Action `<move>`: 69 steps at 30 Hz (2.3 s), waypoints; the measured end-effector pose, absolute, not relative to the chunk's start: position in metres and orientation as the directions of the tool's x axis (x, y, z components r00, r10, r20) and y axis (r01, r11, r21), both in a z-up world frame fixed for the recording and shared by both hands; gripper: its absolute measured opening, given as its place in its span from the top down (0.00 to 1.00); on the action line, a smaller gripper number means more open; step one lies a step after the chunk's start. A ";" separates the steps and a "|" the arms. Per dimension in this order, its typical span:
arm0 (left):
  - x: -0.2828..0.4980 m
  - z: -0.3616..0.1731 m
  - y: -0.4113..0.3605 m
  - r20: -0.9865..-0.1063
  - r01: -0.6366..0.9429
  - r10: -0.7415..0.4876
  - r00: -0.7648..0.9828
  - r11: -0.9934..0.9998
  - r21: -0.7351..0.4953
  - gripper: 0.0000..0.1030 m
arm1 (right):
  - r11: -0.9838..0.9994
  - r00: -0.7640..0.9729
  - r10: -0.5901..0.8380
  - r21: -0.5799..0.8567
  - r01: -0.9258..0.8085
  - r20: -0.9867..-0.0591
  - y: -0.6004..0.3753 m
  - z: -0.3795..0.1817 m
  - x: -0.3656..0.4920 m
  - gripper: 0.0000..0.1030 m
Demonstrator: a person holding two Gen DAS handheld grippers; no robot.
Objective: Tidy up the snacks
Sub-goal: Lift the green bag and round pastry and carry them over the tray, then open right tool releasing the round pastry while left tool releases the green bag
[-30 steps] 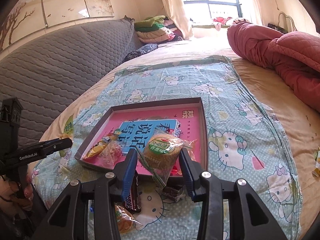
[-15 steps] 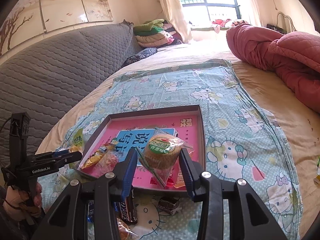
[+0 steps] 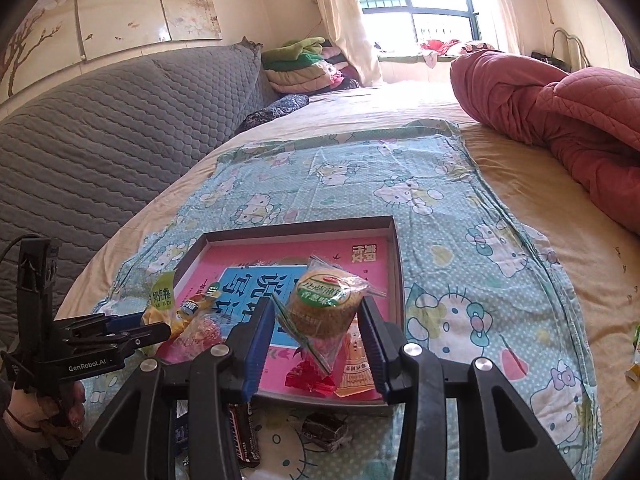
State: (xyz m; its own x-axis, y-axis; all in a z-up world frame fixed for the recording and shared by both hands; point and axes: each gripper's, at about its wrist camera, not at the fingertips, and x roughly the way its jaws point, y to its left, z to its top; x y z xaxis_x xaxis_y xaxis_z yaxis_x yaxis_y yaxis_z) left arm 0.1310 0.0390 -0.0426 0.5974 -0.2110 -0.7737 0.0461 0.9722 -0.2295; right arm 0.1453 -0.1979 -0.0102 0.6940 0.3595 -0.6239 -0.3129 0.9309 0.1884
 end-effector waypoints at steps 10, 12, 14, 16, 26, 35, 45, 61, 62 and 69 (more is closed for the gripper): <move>0.137 -0.049 0.030 -0.781 0.074 -0.233 0.579 0.969 -0.234 0.57 | 0.940 0.689 0.336 0.181 -0.291 -0.642 -0.198 -0.018 0.156 0.58; 0.138 -0.050 0.029 -0.786 0.077 -0.234 0.573 0.970 -0.232 0.57 | 0.942 0.689 0.330 0.179 -0.284 -0.645 -0.199 -0.019 0.157 0.58; 0.138 -0.052 0.028 -0.788 0.078 -0.232 0.570 0.970 -0.230 0.57 | 0.943 0.689 0.326 0.176 -0.281 -0.647 -0.199 -0.020 0.159 0.58; 0.139 -0.052 0.026 -0.790 0.081 -0.234 0.566 0.970 -0.228 0.57 | 0.945 0.686 0.320 0.171 -0.279 -0.653 -0.199 -0.022 0.160 0.58; 0.138 -0.053 0.027 -0.791 0.084 -0.239 0.563 0.969 -0.233 0.57 | 0.948 0.660 0.307 0.163 -0.272 -0.685 -0.198 -0.034 0.165 0.58; 0.139 -0.054 0.027 -0.792 0.086 -0.244 0.559 0.968 -0.238 0.57 | 0.949 0.632 0.299 0.151 -0.278 -0.715 -0.195 -0.046 0.168 0.58; 0.140 -0.053 0.027 -0.795 0.084 -0.243 0.556 0.968 -0.238 0.57 | 0.938 0.579 0.306 0.136 -0.319 -0.756 -0.180 -0.062 0.166 0.58; 0.140 -0.053 0.029 -0.795 0.081 -0.244 0.555 0.967 -0.240 0.57 | 0.928 0.556 0.324 0.142 -0.345 -0.765 -0.174 -0.069 0.164 0.57; 0.140 -0.053 0.029 -0.795 0.080 -0.242 0.556 0.968 -0.239 0.57 | 0.929 0.558 0.320 0.138 -0.343 -0.766 -0.174 -0.069 0.164 0.57; 0.139 -0.053 0.029 -0.795 0.078 -0.242 0.556 0.968 -0.240 0.57 | 0.932 0.568 0.289 0.092 -0.350 -0.771 -0.170 -0.069 0.162 0.57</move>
